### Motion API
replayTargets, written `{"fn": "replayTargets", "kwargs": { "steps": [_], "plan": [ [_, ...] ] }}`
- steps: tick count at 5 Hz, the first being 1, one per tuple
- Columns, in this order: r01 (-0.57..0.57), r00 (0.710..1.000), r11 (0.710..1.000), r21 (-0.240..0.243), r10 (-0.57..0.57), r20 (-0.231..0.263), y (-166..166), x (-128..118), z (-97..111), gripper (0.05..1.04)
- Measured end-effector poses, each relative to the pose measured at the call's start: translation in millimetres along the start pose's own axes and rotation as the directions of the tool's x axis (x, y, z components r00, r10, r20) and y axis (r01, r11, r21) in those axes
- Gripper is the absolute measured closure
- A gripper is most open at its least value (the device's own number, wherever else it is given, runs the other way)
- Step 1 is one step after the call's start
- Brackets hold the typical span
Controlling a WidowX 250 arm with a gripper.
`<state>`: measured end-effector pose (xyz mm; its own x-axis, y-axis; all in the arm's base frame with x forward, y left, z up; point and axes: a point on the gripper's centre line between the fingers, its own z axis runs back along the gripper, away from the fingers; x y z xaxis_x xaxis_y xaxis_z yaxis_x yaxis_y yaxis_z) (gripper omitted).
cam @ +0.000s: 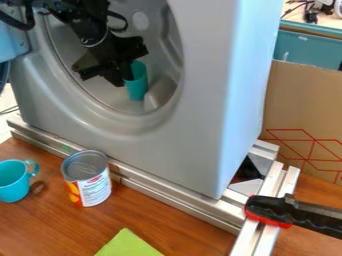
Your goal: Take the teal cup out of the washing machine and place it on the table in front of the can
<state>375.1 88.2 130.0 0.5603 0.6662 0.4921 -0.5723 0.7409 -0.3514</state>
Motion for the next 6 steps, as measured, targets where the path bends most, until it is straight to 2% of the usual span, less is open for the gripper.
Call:
{"fn": "replayTargets", "kwargs": {
  "steps": [1,2,3,4,5,6],
  "plan": [
    [0.001,1.0,1.0,0.006,-0.001,0.023,2.0,-0.4,22.1,0.985],
    [-0.012,1.0,0.997,0.077,0.01,0.021,13.3,-7.2,54.5,0.991],
    [0.019,0.996,0.989,0.147,-0.006,-0.084,25.4,-28.0,77.2,0.991],
    [0.066,0.953,0.962,0.265,0.018,-0.303,46.4,-59.8,94.0,0.991],
    [0.141,0.903,0.929,0.343,0.022,-0.43,66.8,-68.0,101.6,0.991],
    [0.274,0.834,0.913,0.301,-0.069,-0.548,84.6,-86.0,103.1,0.991]
  ]
}}
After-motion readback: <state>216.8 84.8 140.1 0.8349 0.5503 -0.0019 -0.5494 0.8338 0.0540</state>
